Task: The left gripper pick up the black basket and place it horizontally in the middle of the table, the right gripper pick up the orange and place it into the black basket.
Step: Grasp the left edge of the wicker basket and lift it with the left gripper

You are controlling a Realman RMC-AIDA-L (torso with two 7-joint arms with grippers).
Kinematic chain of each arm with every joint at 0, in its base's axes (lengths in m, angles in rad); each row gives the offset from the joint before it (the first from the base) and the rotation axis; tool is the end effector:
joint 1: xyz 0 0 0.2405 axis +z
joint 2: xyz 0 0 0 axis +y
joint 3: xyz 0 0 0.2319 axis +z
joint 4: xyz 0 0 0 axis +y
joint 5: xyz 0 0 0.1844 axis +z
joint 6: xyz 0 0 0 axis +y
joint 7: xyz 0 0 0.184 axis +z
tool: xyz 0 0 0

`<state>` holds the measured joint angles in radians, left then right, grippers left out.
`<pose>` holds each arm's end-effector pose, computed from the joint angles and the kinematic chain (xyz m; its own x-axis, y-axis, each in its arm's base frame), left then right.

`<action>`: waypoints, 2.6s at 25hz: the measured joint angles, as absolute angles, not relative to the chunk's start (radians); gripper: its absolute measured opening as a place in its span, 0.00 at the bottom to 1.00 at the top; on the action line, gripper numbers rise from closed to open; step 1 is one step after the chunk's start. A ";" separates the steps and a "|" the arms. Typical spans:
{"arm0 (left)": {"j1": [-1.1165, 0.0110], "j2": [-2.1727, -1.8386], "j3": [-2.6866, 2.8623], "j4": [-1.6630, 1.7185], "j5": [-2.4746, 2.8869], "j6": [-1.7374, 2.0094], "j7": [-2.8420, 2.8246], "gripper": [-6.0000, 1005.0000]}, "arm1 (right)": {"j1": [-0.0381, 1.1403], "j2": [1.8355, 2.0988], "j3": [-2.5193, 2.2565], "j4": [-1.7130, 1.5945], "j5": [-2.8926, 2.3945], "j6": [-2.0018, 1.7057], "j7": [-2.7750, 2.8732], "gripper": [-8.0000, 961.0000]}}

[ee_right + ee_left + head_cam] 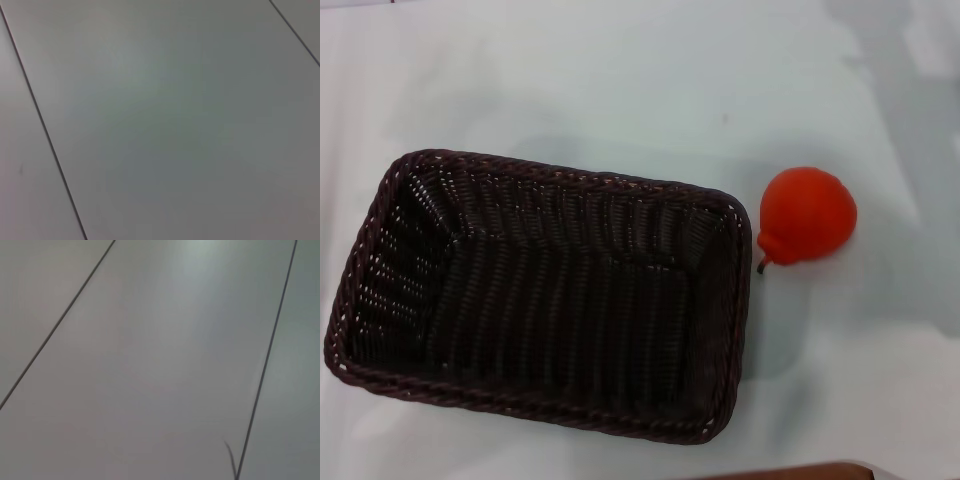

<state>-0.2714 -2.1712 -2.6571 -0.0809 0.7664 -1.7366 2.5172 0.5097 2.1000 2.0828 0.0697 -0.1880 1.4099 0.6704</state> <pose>-0.2872 0.2645 0.0846 0.3148 -0.4421 0.8399 0.9117 -0.1054 -0.3972 0.2646 0.3596 0.0780 -0.2669 -0.2939 0.9178 0.9306 0.1688 0.3247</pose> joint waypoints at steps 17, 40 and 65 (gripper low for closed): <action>-0.274 -2.137 -2.526 -0.215 0.833 -1.717 2.275 0.66 | 0.513 2.100 2.085 0.069 -0.184 1.381 0.670 0.98; -0.197 -2.057 -2.363 -1.508 2.013 -1.684 0.835 0.68 | 0.519 2.097 2.092 0.079 -0.146 1.266 0.663 0.98; -0.297 -2.135 -2.287 -1.591 2.435 -1.838 0.601 0.78 | 0.520 2.097 2.106 0.078 -0.133 1.220 0.661 0.98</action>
<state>-0.2966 -2.1350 -2.2875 -1.5910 2.4350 -1.8383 0.6006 0.5202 2.0970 2.1062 0.0782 -0.1333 1.2203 0.6611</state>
